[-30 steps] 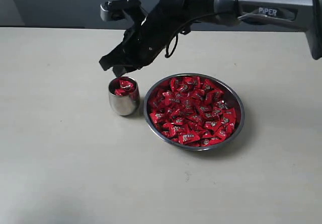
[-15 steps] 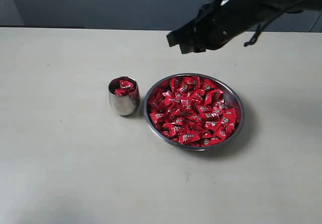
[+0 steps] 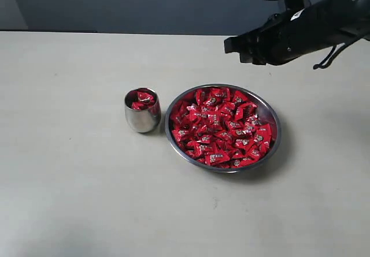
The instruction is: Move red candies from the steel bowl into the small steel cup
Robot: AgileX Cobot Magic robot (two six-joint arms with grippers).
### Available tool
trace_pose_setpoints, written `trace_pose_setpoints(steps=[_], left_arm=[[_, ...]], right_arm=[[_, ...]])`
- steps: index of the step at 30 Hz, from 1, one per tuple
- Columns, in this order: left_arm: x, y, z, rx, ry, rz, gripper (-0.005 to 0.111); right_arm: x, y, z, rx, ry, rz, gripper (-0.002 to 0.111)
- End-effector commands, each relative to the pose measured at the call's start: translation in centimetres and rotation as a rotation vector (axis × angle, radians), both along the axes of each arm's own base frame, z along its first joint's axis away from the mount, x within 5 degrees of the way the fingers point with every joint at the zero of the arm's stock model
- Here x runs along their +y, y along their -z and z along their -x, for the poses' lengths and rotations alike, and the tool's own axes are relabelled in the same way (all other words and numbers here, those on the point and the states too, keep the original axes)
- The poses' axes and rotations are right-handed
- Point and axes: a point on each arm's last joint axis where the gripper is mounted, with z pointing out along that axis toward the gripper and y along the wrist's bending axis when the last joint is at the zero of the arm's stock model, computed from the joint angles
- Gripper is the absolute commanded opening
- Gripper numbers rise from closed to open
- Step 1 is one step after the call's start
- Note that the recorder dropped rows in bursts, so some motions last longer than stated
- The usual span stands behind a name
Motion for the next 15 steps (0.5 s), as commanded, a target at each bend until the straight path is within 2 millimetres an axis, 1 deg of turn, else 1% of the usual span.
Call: trace_pose_setpoints(steps=[1, 3, 5, 7, 9, 15], left_arm=[[0.0, 0.1, 0.0, -0.008, 0.006, -0.002, 0.000], [0.0, 0.1, 0.0, -0.008, 0.006, -0.002, 0.000], [0.0, 0.1, 0.0, -0.008, 0.006, -0.002, 0.000], [0.0, 0.1, 0.0, -0.008, 0.006, -0.002, 0.000], [0.0, 0.1, 0.0, -0.008, 0.006, -0.002, 0.000], [0.0, 0.1, 0.0, -0.008, 0.006, -0.002, 0.000]], right_arm=[[0.1, 2.6, -0.9, 0.065, 0.060, -0.003, 0.014], [0.4, 5.4, -1.4, 0.164, 0.115, -0.012, 0.014], [0.2, 7.2, -1.8, 0.228, 0.166, -0.013, 0.014], [-0.5, 8.4, -2.2, 0.274, 0.205, -0.008, 0.014], [-1.3, 9.0, -2.5, 0.312, 0.240, -0.009, 0.014], [-1.3, 9.3, -2.3, 0.337, 0.236, -0.003, 0.014]])
